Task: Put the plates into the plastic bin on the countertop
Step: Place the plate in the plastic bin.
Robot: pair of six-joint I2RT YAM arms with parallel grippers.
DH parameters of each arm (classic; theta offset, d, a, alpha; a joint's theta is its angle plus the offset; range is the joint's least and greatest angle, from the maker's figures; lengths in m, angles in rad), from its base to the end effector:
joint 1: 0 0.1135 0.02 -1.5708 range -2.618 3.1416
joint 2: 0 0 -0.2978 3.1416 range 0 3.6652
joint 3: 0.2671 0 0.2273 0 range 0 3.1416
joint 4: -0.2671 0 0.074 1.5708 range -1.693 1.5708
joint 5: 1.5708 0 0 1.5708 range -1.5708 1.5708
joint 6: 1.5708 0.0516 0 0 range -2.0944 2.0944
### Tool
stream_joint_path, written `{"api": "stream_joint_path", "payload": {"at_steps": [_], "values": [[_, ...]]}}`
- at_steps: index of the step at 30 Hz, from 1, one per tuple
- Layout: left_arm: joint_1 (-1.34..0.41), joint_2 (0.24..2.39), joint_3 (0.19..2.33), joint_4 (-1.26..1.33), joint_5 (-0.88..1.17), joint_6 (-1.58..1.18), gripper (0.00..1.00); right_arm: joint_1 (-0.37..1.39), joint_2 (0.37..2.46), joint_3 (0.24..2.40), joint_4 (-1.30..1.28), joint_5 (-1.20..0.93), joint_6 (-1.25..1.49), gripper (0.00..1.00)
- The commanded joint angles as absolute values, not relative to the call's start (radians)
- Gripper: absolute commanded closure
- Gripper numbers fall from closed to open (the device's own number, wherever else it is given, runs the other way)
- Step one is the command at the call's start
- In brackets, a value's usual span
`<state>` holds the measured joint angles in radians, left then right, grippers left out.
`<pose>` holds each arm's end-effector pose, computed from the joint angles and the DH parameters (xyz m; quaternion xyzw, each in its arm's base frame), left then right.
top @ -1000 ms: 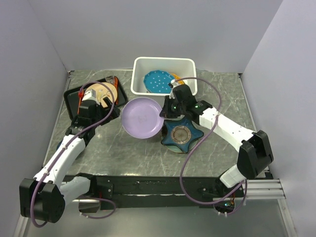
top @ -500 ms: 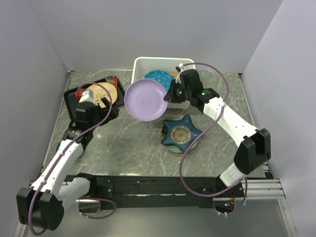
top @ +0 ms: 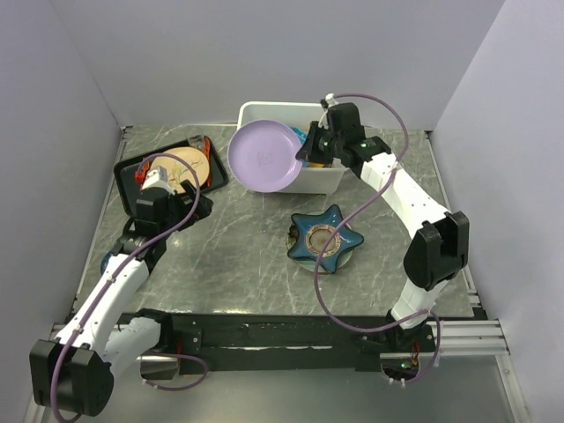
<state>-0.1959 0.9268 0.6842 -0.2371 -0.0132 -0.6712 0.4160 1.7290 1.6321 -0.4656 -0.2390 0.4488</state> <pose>0.1765 -0.0343 0.2993 -0.2046 0.8300 -0.2129 0.4732 0.3572 0.1712 0.3799 -0.0433 0.8702 0.2958 0.3917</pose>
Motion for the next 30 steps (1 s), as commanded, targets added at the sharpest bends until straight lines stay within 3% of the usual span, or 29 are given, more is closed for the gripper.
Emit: {"api": "stream_joint_path", "payload": {"at_steps": [1, 30], "values": [[-0.193, 0.937, 0.683, -0.189, 0.020, -0.677, 0.01, 0.379, 1.747, 1.736, -0.439, -0.256, 0.463, 1.00], [-0.193, 0.979, 0.637, -0.110, 0.118, -0.666, 0.01, 0.273, 2.054, 2.098, -0.480, -0.212, 0.500, 1.00]]}}
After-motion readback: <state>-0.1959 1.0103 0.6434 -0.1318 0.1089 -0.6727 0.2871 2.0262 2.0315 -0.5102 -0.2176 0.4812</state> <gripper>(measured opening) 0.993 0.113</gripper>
